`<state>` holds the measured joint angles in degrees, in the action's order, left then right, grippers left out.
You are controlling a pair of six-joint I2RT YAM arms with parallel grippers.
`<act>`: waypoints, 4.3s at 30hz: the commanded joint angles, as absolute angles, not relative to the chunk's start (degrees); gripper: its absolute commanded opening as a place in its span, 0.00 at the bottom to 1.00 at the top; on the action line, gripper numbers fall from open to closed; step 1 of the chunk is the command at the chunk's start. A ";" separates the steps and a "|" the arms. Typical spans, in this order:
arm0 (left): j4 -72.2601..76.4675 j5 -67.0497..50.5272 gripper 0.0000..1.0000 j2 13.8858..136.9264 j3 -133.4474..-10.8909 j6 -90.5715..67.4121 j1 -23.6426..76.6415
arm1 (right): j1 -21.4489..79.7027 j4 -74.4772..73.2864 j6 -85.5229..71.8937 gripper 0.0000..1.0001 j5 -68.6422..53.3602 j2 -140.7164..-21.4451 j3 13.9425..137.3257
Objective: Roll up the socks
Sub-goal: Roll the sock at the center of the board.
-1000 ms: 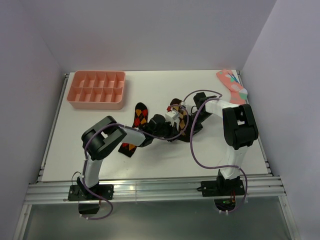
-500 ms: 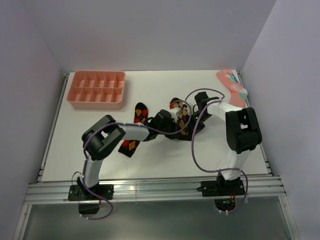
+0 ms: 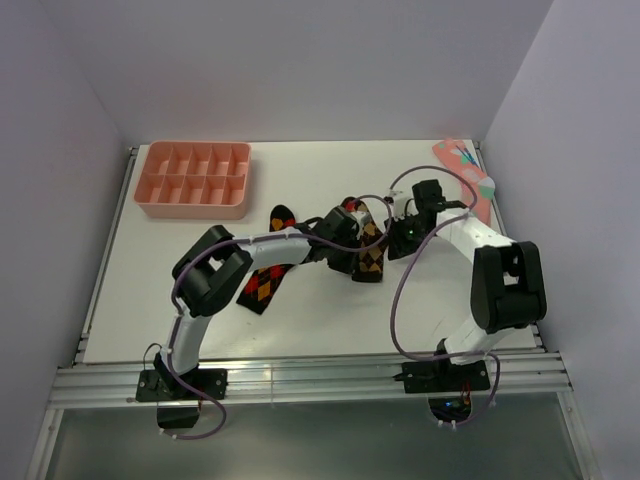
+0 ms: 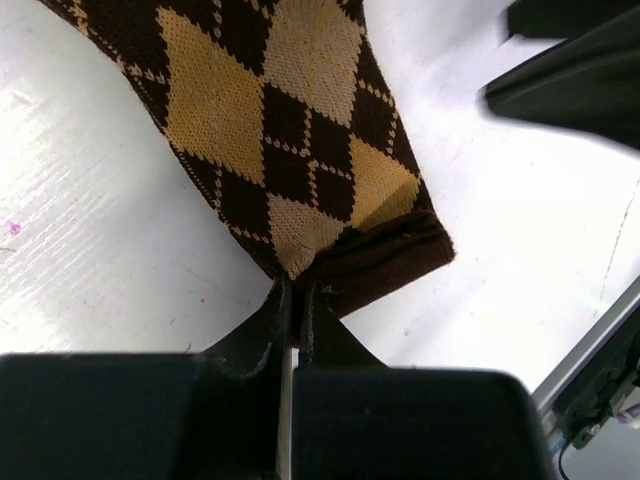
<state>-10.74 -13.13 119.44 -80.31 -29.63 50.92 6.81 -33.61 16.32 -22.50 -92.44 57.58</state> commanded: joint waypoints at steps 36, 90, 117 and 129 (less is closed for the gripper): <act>-36.04 -24.17 0.00 126.74 -94.83 -25.31 47.11 | 28.99 -20.66 41.92 0.35 -24.44 -71.98 37.97; -34.80 -25.58 0.00 126.83 -93.17 -24.43 46.67 | 42.62 -16.70 39.46 0.44 -2.82 -78.93 39.64; -34.63 -25.75 0.00 126.30 -92.02 -24.52 46.67 | 47.29 -16.08 36.56 0.50 5.80 -82.00 42.19; -35.07 -25.49 0.00 126.39 -92.20 -24.52 46.58 | 47.29 -14.68 36.56 0.49 7.03 -83.67 39.12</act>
<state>-33.80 -26.24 125.73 -92.79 -25.58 45.54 47.11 -15.35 36.88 6.55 -82.02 40.42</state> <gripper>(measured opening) 0.039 0.495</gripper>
